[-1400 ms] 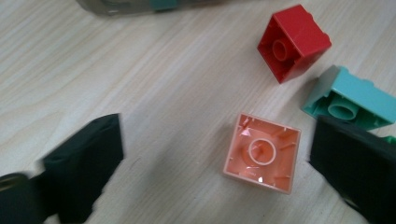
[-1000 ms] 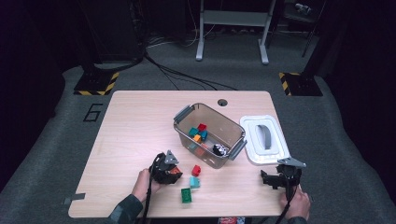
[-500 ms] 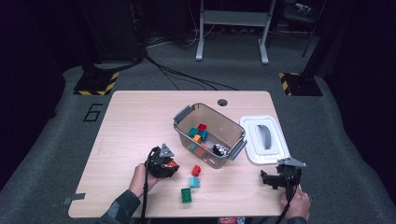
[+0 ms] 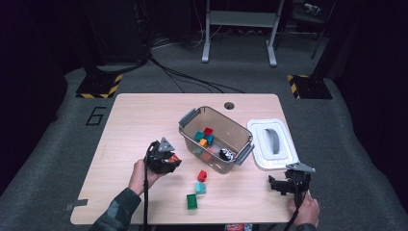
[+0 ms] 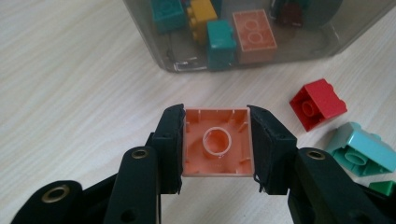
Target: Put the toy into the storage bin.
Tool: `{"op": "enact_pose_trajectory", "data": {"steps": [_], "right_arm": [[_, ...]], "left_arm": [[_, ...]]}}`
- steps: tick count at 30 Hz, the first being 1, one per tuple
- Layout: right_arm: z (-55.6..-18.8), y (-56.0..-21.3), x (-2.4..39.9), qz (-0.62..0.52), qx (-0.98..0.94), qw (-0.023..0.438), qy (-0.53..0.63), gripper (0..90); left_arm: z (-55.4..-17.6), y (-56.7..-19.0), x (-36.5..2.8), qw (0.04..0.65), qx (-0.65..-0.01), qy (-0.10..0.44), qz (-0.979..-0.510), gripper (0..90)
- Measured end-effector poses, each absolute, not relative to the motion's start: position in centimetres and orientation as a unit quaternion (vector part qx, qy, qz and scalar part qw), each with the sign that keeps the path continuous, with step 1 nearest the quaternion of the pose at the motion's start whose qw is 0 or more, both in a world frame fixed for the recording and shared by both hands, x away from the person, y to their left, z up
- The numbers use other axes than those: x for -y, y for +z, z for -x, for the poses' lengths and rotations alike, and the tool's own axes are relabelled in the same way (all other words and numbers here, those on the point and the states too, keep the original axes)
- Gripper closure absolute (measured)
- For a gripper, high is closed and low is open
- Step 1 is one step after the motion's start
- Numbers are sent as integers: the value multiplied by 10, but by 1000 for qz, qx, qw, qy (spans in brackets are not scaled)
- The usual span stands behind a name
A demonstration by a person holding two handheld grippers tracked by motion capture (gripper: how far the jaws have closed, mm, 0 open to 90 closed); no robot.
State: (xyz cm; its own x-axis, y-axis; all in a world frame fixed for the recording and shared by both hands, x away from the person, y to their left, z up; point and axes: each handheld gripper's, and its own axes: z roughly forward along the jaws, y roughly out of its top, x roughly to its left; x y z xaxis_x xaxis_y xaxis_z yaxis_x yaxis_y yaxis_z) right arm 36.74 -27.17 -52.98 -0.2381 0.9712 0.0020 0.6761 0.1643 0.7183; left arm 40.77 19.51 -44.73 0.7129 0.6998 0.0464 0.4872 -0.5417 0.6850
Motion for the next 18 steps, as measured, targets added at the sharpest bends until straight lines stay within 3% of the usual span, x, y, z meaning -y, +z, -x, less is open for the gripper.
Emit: {"op": "enact_pose_trajectory", "data": {"steps": [18], "right_arm": [[-367,-530,272,-569,-724,240,307,0]], "left_arm": [[-421,-400,-194,357,-340,187,-850,593]]}}
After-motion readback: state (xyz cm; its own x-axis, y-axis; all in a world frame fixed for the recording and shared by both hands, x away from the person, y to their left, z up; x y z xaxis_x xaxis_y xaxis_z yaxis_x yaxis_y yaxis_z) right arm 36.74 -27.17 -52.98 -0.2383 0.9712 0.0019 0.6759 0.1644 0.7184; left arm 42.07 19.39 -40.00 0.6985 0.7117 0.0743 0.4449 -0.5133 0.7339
